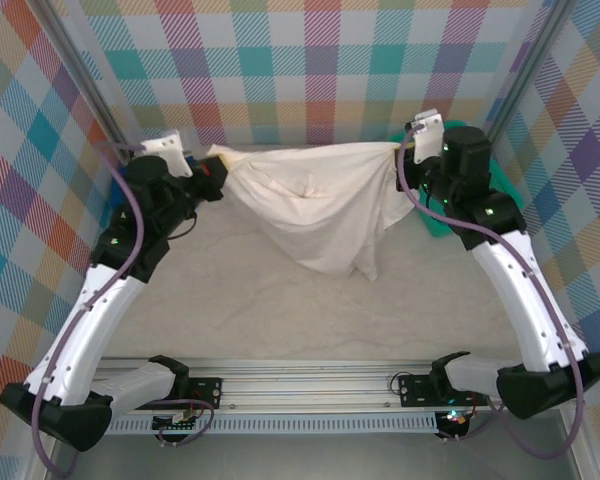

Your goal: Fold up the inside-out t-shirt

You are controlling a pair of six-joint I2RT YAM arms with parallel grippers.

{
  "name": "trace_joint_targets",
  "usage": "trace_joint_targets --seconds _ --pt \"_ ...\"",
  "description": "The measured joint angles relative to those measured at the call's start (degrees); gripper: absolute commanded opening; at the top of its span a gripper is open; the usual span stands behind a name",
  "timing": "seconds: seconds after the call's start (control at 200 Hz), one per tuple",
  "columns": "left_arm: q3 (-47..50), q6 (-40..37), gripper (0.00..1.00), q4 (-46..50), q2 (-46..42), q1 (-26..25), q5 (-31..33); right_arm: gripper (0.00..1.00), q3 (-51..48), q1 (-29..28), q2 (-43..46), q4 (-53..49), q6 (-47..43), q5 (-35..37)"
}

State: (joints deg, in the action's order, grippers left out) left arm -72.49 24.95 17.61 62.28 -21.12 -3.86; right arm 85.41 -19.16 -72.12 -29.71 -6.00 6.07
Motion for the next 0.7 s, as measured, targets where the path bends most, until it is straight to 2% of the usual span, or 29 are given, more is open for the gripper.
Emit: trace_joint_targets --seconds 0.115,0.2,0.285,0.405,0.515,0.61,0.7 --pt "11.8 4.4 0.0 -2.9 0.7 0.0 -3.8 0.17 -3.4 0.4 -6.2 0.0 2.3 0.0" --pt "20.6 7.3 0.0 -2.9 1.1 0.0 -5.5 0.36 -6.4 0.3 -12.3 0.5 4.2 -0.7" --pt "26.1 9.2 0.0 -2.5 1.1 0.0 -6.4 0.49 -14.2 -1.9 -14.9 2.7 4.8 -0.6" --pt "28.0 10.3 0.0 -3.0 0.8 0.1 -6.7 0.56 -24.8 -10.9 -12.5 6.6 3.3 -3.7" --pt "28.1 10.3 0.0 -3.2 -0.7 0.1 -6.7 0.59 -28.4 -19.0 -10.8 11.6 0.7 -8.7" --pt "28.1 10.2 0.0 -3.5 -1.4 0.1 -6.7 0.6 -28.5 -22.5 -12.0 17.0 -1.2 -9.8" --pt "28.1 10.2 0.0 -3.7 -1.4 0.1 -6.8 0.61 -27.7 -23.4 -15.2 21.5 -2.9 -9.7"
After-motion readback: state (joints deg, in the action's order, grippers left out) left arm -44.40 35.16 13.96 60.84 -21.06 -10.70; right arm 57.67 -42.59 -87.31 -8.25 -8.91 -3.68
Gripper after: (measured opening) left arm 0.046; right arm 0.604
